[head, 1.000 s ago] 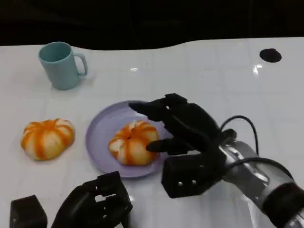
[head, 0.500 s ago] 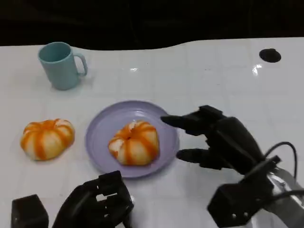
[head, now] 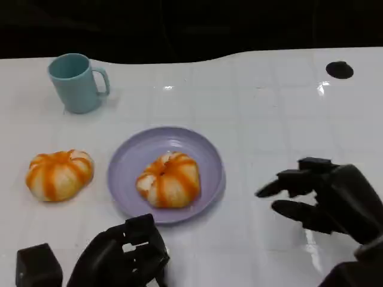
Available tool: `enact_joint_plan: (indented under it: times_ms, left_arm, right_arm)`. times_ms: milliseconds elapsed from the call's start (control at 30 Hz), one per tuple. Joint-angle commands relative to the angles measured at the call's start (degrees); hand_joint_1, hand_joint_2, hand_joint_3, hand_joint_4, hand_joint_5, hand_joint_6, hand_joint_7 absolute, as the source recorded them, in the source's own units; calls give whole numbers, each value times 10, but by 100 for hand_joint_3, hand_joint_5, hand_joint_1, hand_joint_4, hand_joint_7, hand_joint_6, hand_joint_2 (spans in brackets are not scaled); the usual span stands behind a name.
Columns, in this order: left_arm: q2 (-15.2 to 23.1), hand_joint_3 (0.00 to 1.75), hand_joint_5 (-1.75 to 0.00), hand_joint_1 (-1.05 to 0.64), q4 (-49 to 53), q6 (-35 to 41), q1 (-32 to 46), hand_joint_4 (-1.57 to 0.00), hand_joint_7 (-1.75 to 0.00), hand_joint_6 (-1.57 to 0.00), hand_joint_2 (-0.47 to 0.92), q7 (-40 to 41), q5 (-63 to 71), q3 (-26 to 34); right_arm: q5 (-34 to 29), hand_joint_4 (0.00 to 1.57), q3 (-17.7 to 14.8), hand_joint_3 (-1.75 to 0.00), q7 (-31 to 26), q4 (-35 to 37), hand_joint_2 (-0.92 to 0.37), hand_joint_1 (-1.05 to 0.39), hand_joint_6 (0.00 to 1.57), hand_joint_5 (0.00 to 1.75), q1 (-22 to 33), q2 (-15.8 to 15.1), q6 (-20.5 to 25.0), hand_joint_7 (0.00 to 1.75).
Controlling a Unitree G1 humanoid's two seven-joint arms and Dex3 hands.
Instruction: Grasp the bread from the table and place it into the plate.
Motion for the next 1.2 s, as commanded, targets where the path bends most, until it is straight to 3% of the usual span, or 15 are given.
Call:
enact_joint_plan:
  times_ms: [33,133,333,533,900,1200]
  left_arm:
    - [5,59,-175,-57,-1,2,1,-79,-142,-76,71,4,2,2]
    - [6,60,-175,-58,-3,1,3,-79,-142,-76,70,6,5,1]
    - [3,61,-175,-58,-2,1,3,-79,-141,-77,69,6,2,1]
    - [5,61,-175,-57,-4,1,4,-78,-141,-76,69,3,0,1]
    - [13,62,-175,-59,3,-3,0,-78,-142,-76,69,0,1,6]
    - [15,62,-175,-58,16,-5,-8,-79,-142,-76,68,-8,-3,11]
  right_arm:
    - [37,83,-22,-105,26,-26,-48,-10,76,168,40,-24,-10,121]
    - [49,84,-32,-113,39,-52,-47,-13,73,172,67,-23,-8,125]
    - [43,89,-49,-129,25,-84,-37,-17,87,175,112,-6,-10,120]
    - [15,89,-55,-126,6,-96,-39,-20,80,175,138,9,8,148]
    - [-20,87,-43,-130,-60,-22,-36,-19,75,175,113,20,-30,154]
    - [-22,87,-31,-129,-75,22,-35,-22,76,175,87,27,-41,152]
